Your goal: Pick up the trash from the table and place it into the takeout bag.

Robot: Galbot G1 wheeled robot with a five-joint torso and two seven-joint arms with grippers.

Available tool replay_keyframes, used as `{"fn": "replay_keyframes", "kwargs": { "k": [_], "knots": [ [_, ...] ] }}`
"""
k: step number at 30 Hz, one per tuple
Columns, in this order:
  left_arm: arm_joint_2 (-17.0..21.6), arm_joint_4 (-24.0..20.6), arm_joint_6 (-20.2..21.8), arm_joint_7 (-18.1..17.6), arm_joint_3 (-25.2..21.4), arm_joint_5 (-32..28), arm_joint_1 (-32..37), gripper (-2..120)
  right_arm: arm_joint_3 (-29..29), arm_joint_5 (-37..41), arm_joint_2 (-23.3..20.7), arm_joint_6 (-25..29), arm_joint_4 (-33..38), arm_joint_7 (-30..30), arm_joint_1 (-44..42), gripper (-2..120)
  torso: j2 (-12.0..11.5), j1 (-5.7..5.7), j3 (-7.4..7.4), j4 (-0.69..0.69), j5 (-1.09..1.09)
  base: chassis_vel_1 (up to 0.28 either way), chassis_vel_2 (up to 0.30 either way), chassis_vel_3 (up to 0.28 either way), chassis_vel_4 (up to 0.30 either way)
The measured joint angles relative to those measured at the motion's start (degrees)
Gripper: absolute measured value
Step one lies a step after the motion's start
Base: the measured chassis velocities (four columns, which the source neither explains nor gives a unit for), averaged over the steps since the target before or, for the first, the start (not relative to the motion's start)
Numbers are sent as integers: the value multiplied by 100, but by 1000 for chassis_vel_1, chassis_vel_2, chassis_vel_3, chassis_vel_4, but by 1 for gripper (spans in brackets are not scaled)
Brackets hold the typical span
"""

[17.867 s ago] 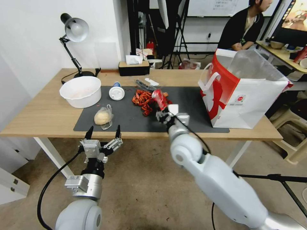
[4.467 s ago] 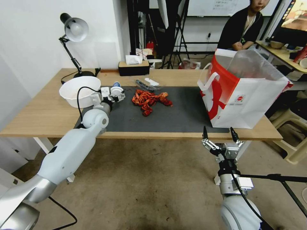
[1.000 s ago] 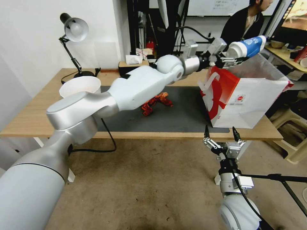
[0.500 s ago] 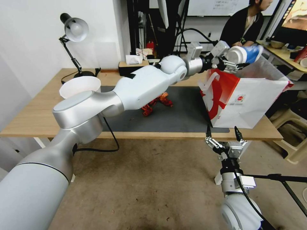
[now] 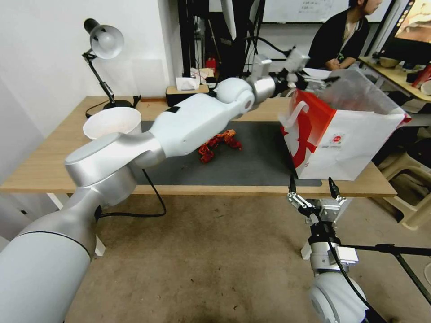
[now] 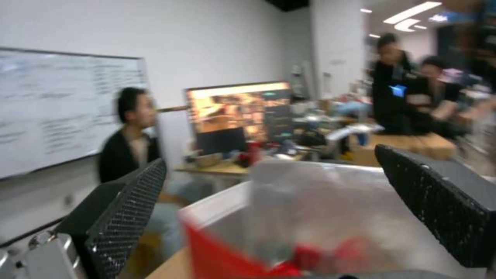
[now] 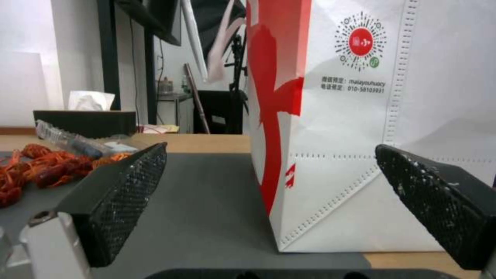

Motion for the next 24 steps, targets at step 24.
{"fn": "replay_keyframes", "kwargs": {
  "k": [24],
  "knots": [
    [2127,-2329,424,-1611,-1870,214,2240,100,7,-34,27,-26,65,6,-59,100,0,0,-1,1,0,0,0,0,0]
  ]
}}
